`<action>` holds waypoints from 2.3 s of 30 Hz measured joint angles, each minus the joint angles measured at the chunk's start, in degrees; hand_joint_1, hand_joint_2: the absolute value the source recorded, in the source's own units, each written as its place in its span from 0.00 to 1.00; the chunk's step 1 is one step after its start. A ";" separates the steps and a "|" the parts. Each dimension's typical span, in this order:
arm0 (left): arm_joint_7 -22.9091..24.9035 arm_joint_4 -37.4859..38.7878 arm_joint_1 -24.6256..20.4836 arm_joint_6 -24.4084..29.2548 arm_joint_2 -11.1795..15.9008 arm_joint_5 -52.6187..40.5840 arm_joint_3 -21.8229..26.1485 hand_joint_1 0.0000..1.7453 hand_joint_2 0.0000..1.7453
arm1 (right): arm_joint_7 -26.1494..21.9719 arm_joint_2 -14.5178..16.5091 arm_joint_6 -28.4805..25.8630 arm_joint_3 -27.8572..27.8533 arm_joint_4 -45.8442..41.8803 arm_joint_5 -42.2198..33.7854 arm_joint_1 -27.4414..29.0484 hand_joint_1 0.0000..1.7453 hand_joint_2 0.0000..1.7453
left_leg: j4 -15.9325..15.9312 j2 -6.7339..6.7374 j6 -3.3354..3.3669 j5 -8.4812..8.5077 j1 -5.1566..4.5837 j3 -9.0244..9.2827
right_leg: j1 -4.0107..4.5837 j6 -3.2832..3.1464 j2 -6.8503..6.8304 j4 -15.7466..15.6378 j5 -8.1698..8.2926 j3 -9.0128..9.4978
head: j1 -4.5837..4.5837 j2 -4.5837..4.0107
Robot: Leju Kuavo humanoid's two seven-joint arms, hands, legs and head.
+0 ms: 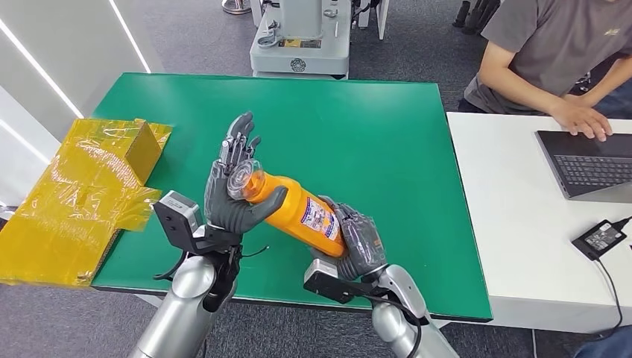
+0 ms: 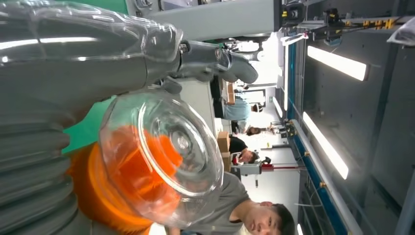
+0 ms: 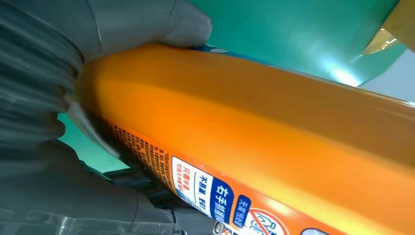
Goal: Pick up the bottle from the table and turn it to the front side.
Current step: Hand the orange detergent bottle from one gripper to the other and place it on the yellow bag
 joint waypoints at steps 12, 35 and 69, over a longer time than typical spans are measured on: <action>-0.56 0.03 0.01 -1.23 0.59 -1.22 0.00 1.00 1.00 | 0.43 0.00 -0.37 -0.86 0.36 1.23 -0.07 1.00 1.00 | 0.00 0.00 0.00 0.00 0.00 0.00 | 0.00 0.00 0.00 0.00 0.00 0.00 | -0.01 0.00; 0.48 0.24 -0.06 -2.84 0.67 -2.91 0.00 0.00 1.00 | -2.20 0.06 -4.62 -1.49 -0.25 1.25 0.24 1.00 1.00 | 0.00 -0.01 0.00 0.00 0.00 -0.01 | 0.00 0.00 -0.01 0.01 0.00 0.01 | -0.01 0.00; 1.27 0.73 1.22 -4.50 0.35 -3.48 -0.52 1.00 1.00 | 5.03 1.44 -5.00 0.58 3.27 13.78 -3.74 1.00 1.00 | 0.00 -0.01 0.00 0.00 0.00 -0.01 | 0.00 0.00 -0.01 0.00 0.00 0.00 | 0.00 0.00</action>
